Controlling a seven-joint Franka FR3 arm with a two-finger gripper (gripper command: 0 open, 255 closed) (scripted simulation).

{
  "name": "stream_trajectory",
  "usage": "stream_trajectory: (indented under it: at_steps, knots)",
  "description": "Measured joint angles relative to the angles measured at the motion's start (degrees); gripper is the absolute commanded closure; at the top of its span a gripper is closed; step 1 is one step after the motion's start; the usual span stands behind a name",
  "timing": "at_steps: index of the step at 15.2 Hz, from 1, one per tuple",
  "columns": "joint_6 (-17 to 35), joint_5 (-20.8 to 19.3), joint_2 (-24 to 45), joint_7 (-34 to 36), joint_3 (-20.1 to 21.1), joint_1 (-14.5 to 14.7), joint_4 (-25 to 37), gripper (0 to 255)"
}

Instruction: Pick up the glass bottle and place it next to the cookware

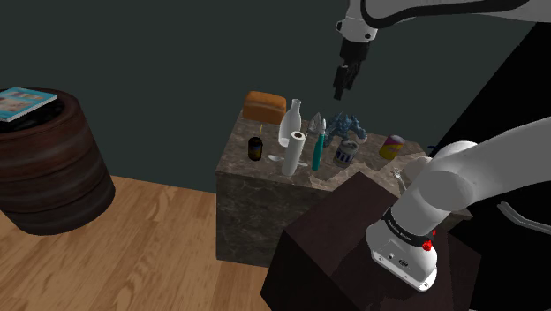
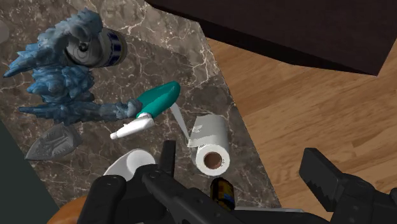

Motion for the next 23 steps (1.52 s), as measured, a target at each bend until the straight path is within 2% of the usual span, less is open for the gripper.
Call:
stream_trajectory:
  at_steps: [6,12,21,23]
  knots:
    - [6.36,-0.46,13.10,-2.88,-2.85,-1.12,6.25,0]
    - [10.55,0.48,27.33,-6.34,-5.18,-2.23,15.70,0]
    - [12.07,3.70,47.80,-11.39,-6.77,-4.61,33.41,0]
    - [10.80,4.59,53.08,-12.37,-6.75,-5.27,39.65,0]
